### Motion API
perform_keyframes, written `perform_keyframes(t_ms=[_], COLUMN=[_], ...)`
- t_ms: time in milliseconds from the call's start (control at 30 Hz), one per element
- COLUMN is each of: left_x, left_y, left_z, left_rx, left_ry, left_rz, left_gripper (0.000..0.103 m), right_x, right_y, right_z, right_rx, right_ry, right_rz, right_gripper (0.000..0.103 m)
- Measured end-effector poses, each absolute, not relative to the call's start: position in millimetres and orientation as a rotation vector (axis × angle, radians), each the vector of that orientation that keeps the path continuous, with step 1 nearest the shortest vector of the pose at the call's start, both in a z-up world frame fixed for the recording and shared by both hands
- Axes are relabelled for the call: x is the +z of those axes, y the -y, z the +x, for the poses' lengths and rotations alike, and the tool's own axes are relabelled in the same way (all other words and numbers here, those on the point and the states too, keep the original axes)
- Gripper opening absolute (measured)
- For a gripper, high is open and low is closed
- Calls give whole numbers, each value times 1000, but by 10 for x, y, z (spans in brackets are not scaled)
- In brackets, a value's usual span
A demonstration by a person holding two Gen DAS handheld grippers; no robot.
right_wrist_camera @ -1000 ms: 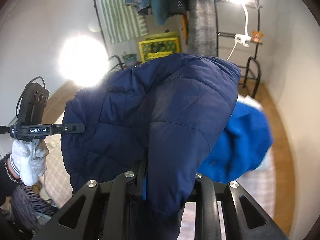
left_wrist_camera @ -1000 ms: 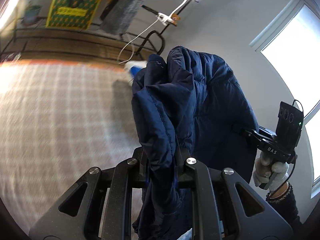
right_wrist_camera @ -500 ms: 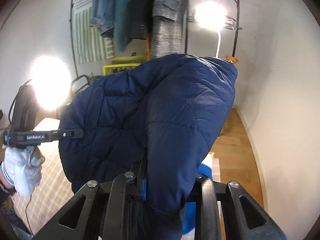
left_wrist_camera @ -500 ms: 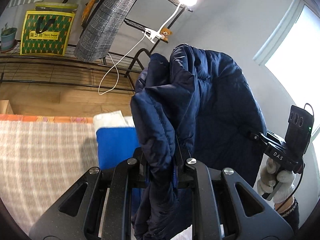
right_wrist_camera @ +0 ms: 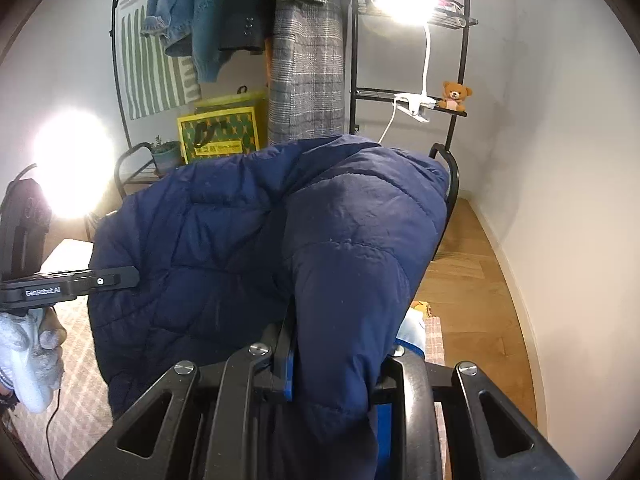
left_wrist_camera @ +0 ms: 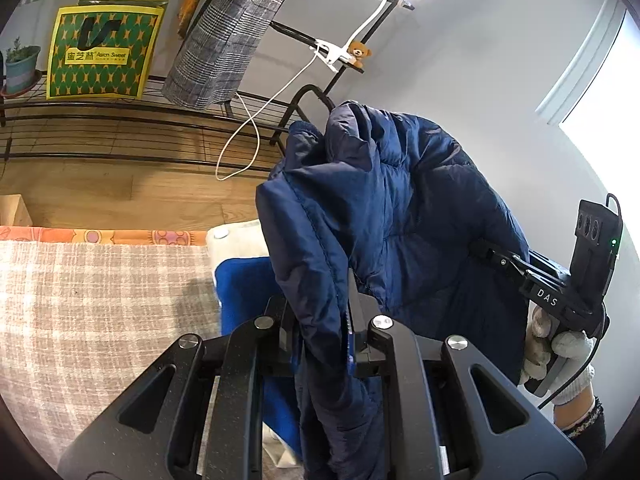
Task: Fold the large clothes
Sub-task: 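Lift the folded jacket with both grippers and carry it toward the blue shirt, then lower the jacket onto the folded blue shirt and open both grippers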
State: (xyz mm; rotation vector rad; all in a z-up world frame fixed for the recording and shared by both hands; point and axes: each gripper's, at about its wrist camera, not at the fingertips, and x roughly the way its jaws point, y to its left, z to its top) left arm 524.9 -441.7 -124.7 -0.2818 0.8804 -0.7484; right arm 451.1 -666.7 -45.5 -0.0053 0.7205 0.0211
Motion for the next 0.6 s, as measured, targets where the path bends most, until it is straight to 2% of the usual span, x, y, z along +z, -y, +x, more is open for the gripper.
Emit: perform_keyframes(t_ms=[67, 233, 333, 433, 600], left_x=[-1282, -1447, -1538, -1611, -1668], left_y=[4434, 4490, 4546, 4577, 4627], left_z=[5262, 5345, 5369, 5406, 5440], left_rx=[-725, -664, -629, -608, -591], left_ry=[-875, -896, -896, -906, -906], left_rz=[-263, -231, -201, -193, -176], left_gripper=[14, 14, 14, 14, 14], right_x=[-510, -730, -882, -944, -713], right_y=[6677, 6706, 6736, 6818, 6905], right_z=[4560, 4696, 4776, 4765, 4444], right_rx=[8, -76, -137, -215, -231], right_ry=[-718, -752, -791, -796, -692], right_rz=[-15, -72, -113, -122, -92], right_gripper=[22, 34, 51, 61, 62])
